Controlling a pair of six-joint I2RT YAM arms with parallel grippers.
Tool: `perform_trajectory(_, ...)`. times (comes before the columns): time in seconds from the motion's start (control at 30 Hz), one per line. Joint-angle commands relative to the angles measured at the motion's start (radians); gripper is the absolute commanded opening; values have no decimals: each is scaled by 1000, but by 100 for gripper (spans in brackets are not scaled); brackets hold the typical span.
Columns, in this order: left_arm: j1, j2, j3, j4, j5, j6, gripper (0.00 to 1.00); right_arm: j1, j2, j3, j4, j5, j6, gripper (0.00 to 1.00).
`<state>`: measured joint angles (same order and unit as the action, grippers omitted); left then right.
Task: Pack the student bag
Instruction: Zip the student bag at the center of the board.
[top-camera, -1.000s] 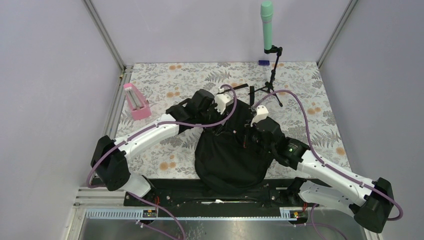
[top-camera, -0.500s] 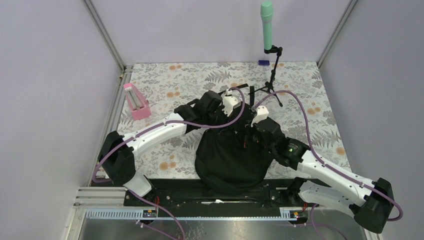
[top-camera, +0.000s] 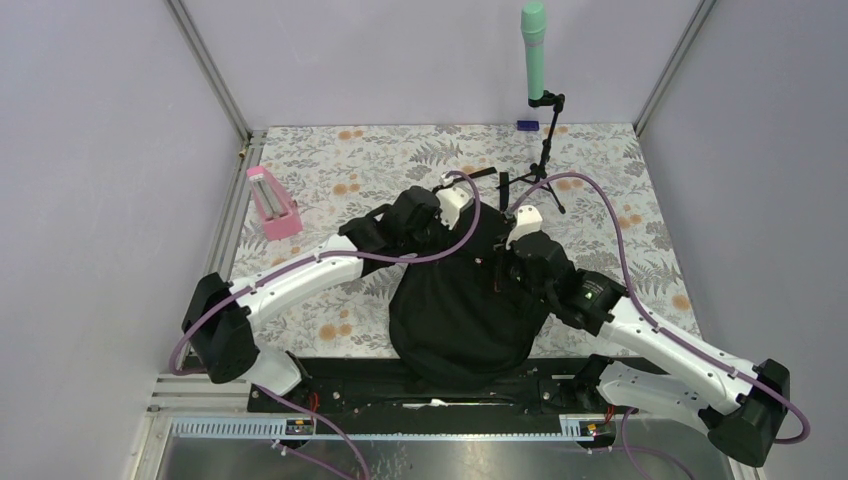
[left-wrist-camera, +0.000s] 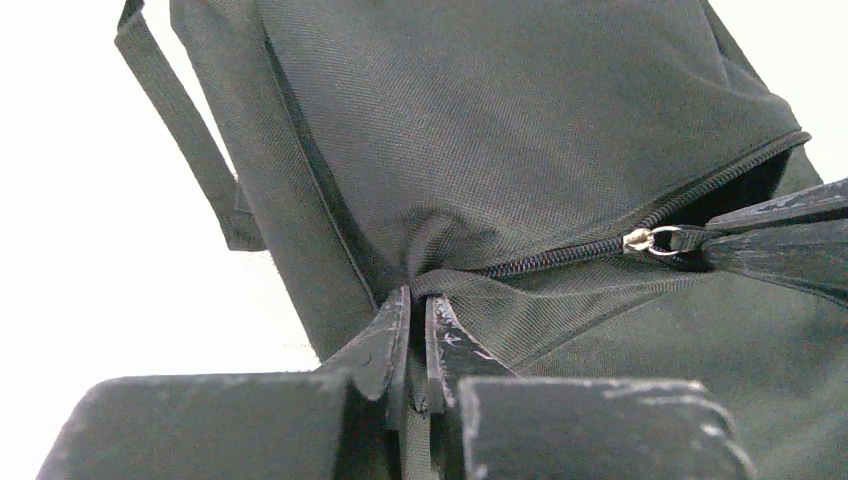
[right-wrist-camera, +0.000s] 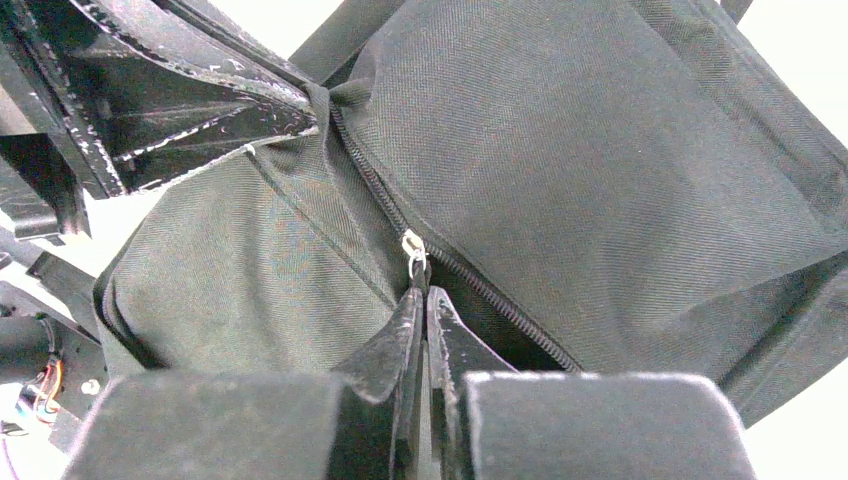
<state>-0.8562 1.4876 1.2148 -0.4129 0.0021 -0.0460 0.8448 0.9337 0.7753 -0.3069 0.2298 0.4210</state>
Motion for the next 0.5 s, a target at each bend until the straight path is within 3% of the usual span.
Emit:
perform_trajectory(0.0, 18, -67, -9, 43, -225, -3, 0, 0, -9, 74, -108, 36, -27, 0)
perform_trajectory(0.47, 79, -36, 26, -15, -300, -86, 0, 0, -13, 60, -149, 64, -12, 0)
